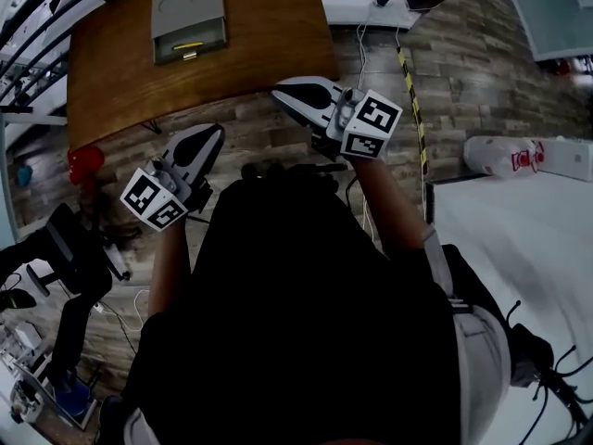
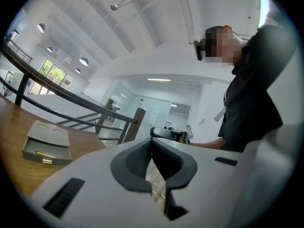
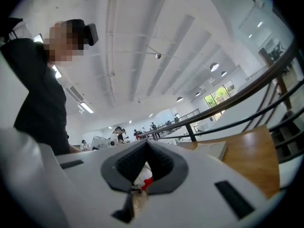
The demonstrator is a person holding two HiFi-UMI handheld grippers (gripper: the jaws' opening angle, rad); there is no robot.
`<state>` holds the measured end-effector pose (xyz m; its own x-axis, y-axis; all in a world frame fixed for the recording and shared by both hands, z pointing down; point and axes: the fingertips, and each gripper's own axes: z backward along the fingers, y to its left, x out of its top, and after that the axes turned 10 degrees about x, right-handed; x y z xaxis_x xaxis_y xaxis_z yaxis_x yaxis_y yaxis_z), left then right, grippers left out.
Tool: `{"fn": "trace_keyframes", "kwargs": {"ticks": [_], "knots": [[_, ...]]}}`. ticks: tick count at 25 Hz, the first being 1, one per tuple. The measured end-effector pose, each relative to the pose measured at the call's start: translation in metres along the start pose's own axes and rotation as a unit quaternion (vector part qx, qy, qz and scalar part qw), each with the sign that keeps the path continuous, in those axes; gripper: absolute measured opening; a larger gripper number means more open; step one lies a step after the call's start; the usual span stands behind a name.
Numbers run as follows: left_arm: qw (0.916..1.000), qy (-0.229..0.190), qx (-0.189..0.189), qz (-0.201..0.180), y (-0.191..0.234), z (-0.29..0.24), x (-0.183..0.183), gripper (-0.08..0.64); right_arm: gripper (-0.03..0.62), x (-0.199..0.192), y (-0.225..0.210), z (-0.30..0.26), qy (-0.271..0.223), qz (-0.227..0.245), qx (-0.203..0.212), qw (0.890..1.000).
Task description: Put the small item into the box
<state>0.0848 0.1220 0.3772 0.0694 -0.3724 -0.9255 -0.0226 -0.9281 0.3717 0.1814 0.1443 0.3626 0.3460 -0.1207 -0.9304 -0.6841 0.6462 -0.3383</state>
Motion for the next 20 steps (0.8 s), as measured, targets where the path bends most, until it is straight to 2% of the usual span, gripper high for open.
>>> {"fn": "trace_keyframes", "kwargs": {"ticks": [3, 6, 12, 16, 20], "knots": [[0.9998, 0.002, -0.013, -0.018, -0.008, -0.007, 0.007, 0.015, 0.009, 0.000, 0.006, 0.000, 0.005, 0.013, 0.011, 1.000], [0.9995, 0.001, -0.018, -0.026, -0.015, -0.012, 0.008, 0.015, 0.009, -0.010, 0.010, 0.001, 0.013, -0.001, 0.021, 1.000], [0.9998, 0.008, -0.016, -0.007, -0.023, -0.010, -0.005, 0.015, 0.009, -0.030, 0.010, 0.008, 0.030, -0.006, 0.018, 0.999], [0.9998, 0.008, -0.012, -0.013, -0.029, -0.012, -0.001, 0.015, 0.009, -0.040, 0.009, 0.015, 0.032, -0.016, 0.023, 0.999], [0.9995, 0.020, -0.011, -0.020, -0.028, -0.015, -0.003, 0.015, 0.009, -0.043, 0.007, 0.013, 0.038, -0.004, 0.028, 0.999]]}}
